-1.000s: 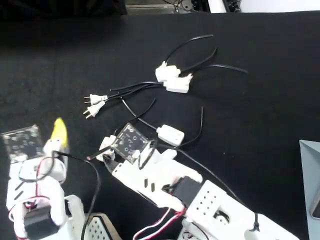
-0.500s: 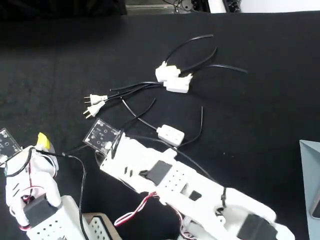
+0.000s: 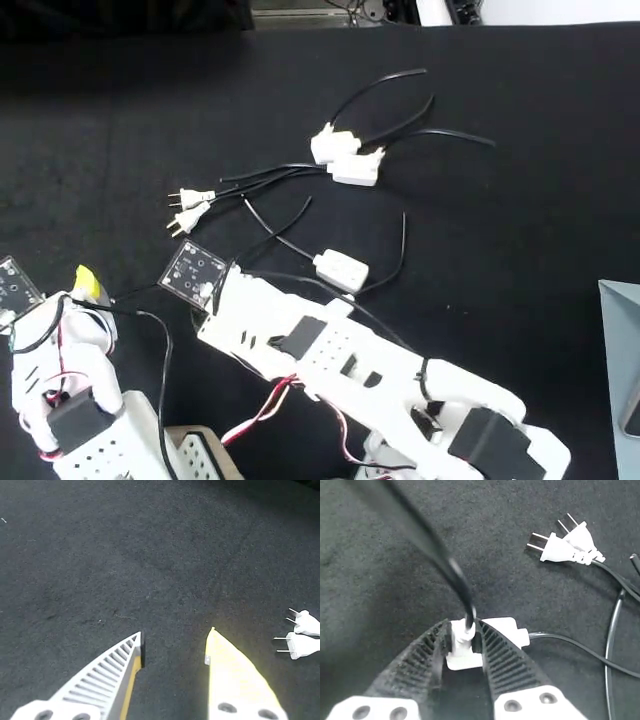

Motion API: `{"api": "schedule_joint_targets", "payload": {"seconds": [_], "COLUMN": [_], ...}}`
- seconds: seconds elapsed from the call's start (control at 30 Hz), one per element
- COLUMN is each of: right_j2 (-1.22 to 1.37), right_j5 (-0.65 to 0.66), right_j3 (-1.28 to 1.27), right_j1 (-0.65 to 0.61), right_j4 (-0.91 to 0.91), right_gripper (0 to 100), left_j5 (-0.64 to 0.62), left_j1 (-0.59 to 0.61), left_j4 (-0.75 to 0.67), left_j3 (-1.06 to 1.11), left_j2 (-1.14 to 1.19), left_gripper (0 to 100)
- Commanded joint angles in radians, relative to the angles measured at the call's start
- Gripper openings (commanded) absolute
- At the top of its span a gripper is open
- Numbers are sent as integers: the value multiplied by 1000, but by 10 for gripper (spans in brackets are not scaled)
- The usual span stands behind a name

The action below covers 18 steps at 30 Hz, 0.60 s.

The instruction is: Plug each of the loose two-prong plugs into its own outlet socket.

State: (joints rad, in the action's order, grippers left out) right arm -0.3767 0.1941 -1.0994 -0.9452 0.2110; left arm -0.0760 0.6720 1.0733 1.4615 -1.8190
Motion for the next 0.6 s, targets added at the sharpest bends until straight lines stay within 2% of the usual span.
{"api": "schedule_joint_targets", "payload": {"seconds": [0.0,0.2,0.57], "right_j2": [8,8,8], "right_j5": [43,74,123], "right_j3": [42,30,-24], "right_j1": [23,89,49], "right_j4": [-9,-9,-6], "right_gripper": [11,11,11], "left_j5": [-9,-9,-9], "left_j1": [10,10,10], "left_j4": [-20,-26,-26], "left_j3": [-7,8,8], "left_j2": [-6,-6,-6], "left_gripper": [209,209,209]}}
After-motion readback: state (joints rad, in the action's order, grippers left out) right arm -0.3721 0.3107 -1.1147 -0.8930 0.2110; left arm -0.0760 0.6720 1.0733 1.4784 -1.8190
